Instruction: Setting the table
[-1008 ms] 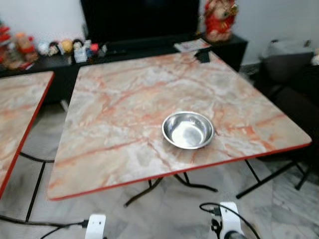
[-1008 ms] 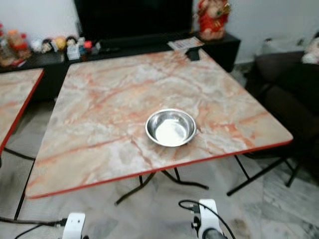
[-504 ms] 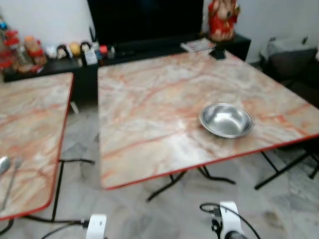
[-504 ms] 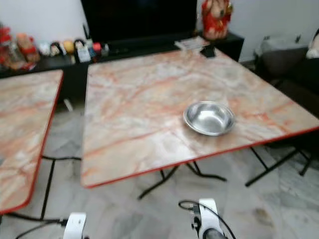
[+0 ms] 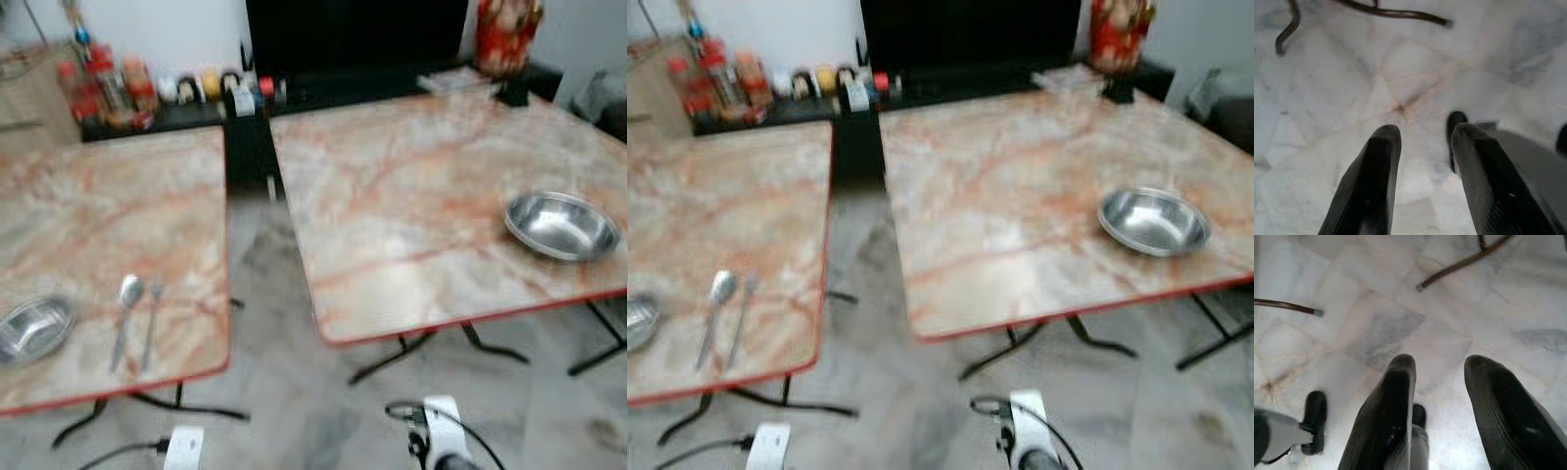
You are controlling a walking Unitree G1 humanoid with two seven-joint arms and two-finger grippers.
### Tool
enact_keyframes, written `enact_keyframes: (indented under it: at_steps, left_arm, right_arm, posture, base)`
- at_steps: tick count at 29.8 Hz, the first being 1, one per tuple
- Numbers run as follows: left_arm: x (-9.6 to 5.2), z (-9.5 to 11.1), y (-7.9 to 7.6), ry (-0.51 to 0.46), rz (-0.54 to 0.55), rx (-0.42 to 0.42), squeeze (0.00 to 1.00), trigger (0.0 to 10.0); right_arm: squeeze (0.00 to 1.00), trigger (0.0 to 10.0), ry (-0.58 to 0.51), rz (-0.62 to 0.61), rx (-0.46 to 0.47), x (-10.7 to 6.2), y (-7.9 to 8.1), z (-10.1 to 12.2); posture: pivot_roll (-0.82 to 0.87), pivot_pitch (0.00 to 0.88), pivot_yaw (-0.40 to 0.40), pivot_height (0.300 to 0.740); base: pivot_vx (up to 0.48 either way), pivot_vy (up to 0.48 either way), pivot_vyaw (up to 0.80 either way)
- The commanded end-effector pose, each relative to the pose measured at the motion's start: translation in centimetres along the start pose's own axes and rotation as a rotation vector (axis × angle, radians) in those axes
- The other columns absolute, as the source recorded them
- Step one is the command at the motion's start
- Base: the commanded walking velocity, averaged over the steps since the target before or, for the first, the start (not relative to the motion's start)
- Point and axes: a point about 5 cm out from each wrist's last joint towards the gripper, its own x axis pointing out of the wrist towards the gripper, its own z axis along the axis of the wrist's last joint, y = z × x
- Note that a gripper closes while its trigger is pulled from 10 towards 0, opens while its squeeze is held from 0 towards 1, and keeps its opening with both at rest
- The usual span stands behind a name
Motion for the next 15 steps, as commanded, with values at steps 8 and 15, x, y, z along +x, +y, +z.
enact_keyframes:
  at_steps: [8,15]
  left_arm:
    - [-0.07,-0.58,1.05,0.022,0.025,0.012,0.0,10.0]
    - [-0.02,-0.29,1.13,0.017,0.032,0.005,0.0,10.0]
  right_arm:
    - [0.0,10.0,-0.015,0.023,-0.017,0.17,0.86,0.59]
    - [0.0,10.0,-0.008,0.022,0.019,0.21,0.98,0.6]
  posture:
    - [-0.02,0.0,0.017,0.732]
    - [-0.02,0.0,0.013,0.732]
  base:
    - [0.0,0.48,0.47]
    - [0.0,0.343,0.31]
